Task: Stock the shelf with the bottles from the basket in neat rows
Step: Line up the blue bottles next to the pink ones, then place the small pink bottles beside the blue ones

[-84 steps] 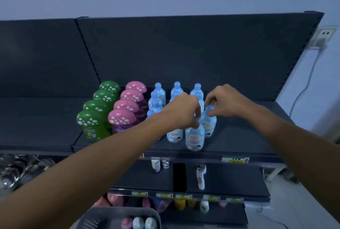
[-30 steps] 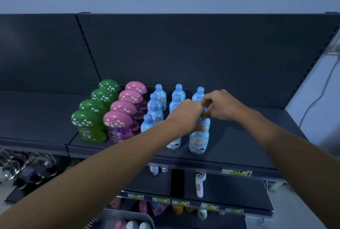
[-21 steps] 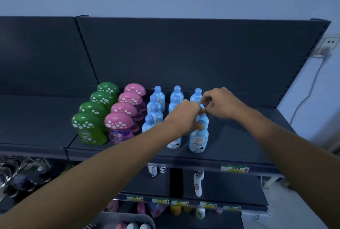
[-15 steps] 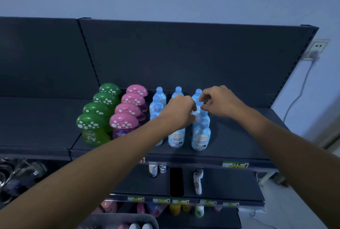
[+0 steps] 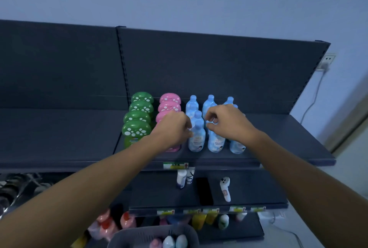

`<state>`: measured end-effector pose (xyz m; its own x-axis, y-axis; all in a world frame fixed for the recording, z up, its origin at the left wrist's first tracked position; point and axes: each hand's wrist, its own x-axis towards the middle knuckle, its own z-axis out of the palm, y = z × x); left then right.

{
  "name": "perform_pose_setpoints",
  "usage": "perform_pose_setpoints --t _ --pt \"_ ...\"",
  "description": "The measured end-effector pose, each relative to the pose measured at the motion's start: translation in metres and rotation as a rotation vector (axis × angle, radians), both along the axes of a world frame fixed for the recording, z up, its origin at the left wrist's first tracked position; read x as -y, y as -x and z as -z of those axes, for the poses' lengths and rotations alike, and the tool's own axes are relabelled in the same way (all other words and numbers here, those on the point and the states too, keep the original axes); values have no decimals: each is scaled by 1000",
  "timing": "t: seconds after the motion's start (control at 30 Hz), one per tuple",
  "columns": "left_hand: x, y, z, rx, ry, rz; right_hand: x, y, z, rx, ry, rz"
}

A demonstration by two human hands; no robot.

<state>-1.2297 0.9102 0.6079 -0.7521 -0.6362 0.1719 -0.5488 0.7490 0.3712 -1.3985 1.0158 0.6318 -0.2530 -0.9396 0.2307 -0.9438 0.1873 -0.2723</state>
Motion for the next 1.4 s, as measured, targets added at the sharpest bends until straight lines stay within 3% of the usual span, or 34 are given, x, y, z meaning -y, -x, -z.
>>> perform_pose_setpoints --t 0.3,0.57,0.97,1.2,1.4 --pt "8 -83 32 21 -58 -8 6 -97 31 51 -63 -15" --pt "5 -116 97 101 -213 -47 1 -127 100 110 -212 -52" --pt "-28 -155 283 397 -507 -127 -35 -149 293 277 -536 11" --pt "-50 -165 388 490 -449 -134 -47 -170 399 247 -622 -48" --pt "-49 -156 452 449 -362 -132 -50 -193 480 178 -672 -93"
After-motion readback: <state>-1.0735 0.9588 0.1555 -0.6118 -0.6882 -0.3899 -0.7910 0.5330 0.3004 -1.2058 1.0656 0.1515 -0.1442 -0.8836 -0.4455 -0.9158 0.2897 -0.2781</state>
